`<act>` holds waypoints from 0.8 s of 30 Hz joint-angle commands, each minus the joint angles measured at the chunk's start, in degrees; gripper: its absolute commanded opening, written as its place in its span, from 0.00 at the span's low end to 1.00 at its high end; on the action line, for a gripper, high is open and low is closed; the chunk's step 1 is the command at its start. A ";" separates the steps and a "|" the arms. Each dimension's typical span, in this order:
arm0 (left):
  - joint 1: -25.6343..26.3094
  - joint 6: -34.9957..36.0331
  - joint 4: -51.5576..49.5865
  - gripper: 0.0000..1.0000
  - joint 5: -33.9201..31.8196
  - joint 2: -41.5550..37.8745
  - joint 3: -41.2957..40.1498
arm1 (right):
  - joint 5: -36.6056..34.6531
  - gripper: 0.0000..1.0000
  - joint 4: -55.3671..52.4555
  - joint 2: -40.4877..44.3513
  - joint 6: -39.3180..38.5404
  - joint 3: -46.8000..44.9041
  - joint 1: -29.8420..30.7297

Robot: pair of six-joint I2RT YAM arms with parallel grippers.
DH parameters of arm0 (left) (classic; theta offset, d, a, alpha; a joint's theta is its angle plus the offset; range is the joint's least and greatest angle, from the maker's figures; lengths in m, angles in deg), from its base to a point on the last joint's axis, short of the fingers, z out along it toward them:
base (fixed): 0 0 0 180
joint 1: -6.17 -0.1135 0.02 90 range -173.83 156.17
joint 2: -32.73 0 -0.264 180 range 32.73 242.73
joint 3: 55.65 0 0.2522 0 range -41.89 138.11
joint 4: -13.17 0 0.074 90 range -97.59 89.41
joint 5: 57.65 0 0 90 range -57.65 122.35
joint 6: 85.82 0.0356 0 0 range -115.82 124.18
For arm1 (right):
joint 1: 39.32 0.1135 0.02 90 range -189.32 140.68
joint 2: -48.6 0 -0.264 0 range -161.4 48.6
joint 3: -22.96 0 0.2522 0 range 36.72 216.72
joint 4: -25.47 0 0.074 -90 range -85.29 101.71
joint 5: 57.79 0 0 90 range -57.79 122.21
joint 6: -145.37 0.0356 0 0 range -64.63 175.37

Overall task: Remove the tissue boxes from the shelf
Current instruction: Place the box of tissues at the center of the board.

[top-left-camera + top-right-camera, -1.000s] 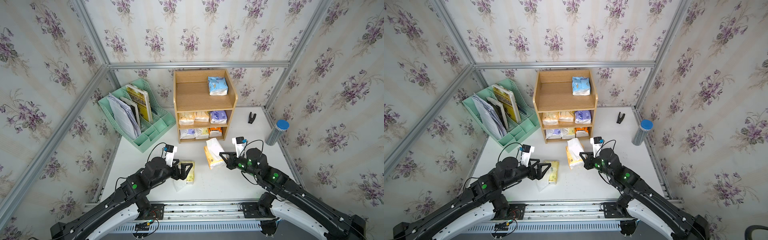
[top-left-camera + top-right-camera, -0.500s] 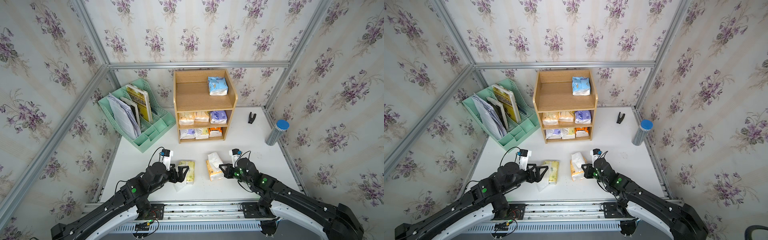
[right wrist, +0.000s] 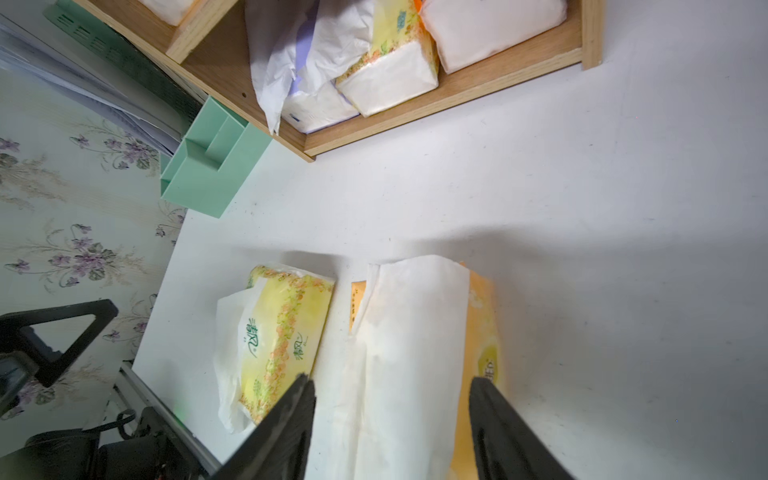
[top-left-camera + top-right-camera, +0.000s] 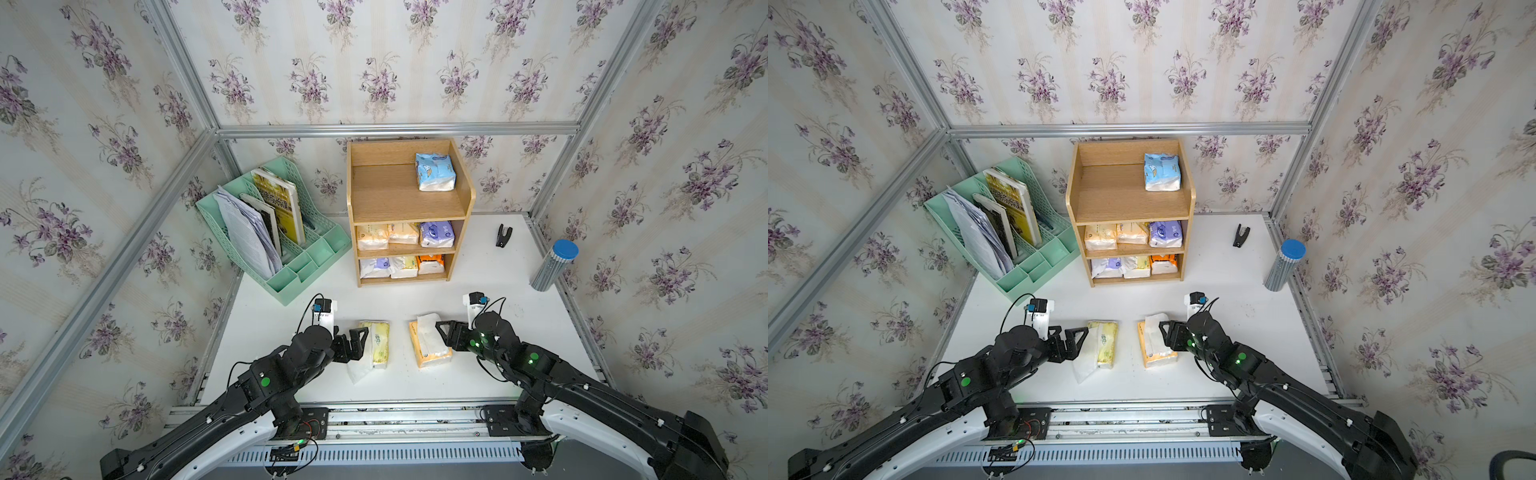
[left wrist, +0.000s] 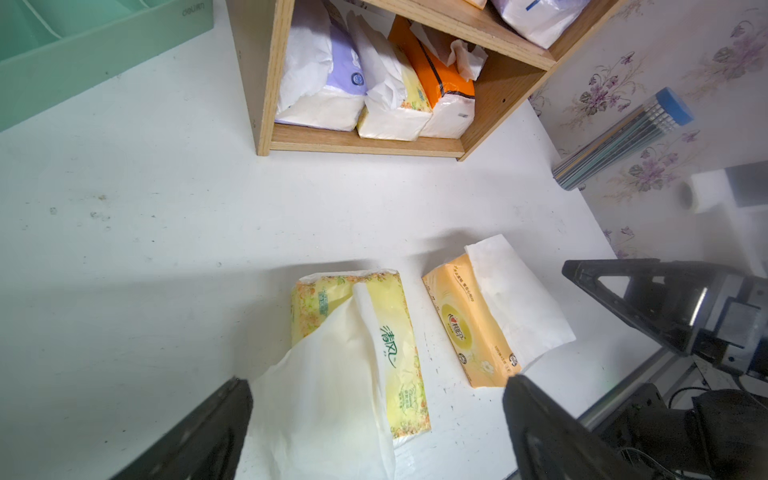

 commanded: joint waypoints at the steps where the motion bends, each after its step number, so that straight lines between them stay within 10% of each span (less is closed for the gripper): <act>1: -0.10 1.14 0.00 0.99 -4.26 1.25 0.66 | 0.03 0.60 -1.12 -3.81 -2.01 0.64 -0.09; 17: -5.07 6.85 2.39 0.99 -6.40 5.12 1.35 | 3.36 0.44 11.31 -19.00 8.15 1.95 8.34; 24: -14.70 11.65 6.55 0.99 6.86 8.10 2.54 | -7.05 0.68 -2.49 -11.99 5.74 8.56 8.25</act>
